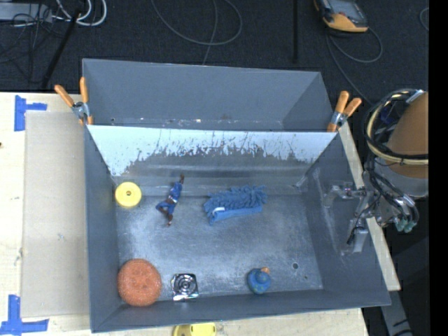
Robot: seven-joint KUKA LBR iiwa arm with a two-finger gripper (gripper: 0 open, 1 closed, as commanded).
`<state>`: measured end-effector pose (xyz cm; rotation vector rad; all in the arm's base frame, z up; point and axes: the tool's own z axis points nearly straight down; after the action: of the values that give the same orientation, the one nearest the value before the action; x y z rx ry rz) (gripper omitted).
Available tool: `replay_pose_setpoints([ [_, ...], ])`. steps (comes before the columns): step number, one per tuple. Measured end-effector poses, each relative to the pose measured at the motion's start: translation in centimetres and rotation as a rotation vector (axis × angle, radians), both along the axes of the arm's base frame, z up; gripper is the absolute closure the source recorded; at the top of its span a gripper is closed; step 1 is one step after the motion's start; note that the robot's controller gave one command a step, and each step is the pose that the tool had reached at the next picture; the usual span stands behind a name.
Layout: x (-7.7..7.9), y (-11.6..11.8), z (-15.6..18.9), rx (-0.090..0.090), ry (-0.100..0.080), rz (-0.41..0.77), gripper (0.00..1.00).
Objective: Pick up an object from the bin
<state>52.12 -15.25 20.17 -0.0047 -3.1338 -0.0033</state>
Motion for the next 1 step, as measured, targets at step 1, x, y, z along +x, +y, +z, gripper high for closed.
replay_pose_setpoints([
  [1, 0.16, 0.07, 0.45, -0.002, -0.007, 0.004, 0.00],
])
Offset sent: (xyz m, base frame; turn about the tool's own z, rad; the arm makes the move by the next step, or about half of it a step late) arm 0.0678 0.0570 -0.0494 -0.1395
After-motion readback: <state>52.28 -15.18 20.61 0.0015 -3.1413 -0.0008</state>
